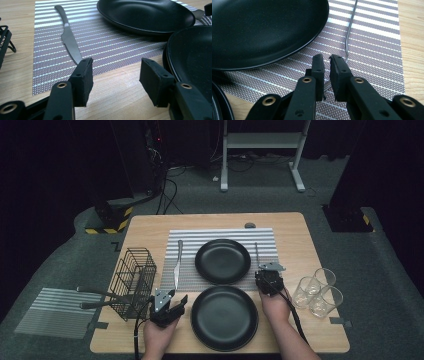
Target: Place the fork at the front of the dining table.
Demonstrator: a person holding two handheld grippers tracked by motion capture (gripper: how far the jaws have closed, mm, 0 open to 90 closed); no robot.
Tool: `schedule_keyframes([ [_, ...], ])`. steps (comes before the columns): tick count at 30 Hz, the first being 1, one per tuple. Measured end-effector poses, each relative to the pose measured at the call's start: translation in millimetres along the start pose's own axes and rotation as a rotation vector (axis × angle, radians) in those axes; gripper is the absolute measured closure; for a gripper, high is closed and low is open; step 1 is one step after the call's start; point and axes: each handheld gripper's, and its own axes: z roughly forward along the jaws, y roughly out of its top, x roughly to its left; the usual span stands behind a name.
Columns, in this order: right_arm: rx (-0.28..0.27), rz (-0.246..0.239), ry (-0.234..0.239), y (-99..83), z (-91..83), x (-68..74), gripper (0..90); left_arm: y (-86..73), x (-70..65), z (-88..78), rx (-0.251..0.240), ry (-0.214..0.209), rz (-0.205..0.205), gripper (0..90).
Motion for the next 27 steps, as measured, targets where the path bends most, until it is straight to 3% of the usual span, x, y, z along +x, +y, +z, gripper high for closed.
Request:
schedule_keyframes([
  [3,0.002,0.001,0.000,0.2,-0.4,-0.7,80.7,0.0,0.2,0.0,-0.001,-0.001,0.002,44.1],
  [4,-0.020,0.003,-0.011,-0.2,1.3,-0.6,80.3,0.0,0.2,0.0,-0.001,-0.001,0.003,44.1],
  [8,-0.003,0.008,-0.006,0.7,-0.8,-2.7,80.2,0.1,0.4,-0.1,0.003,-0.001,0.005,44.1],
  [9,-0.024,0.008,-0.018,0.3,0.8,-2.8,80.2,0.1,0.4,0.0,0.000,-0.002,0.003,44.0],
  [14,-0.007,0.004,-0.012,0.6,-1.7,-5.4,79.7,0.1,0.6,0.0,0.000,-0.001,0.005,44.1],
  [15,-0.012,0.024,-0.016,0.1,-1.4,-4.1,79.3,0.2,0.8,-0.1,0.004,-0.002,0.010,44.0],
  [17,-0.029,0.017,-0.032,-0.3,-0.7,-5.8,78.4,0.2,0.9,-0.1,0.004,-0.002,0.008,44.1],
  [22,-0.010,0.038,-0.038,-1.6,-0.1,-10.9,76.5,0.2,1.0,-0.1,0.005,-0.002,0.006,44.1],
  [27,-0.010,0.040,-0.048,-1.9,-2.6,-12.1,64.4,0.1,0.7,0.0,0.001,-0.001,0.001,44.1],
])
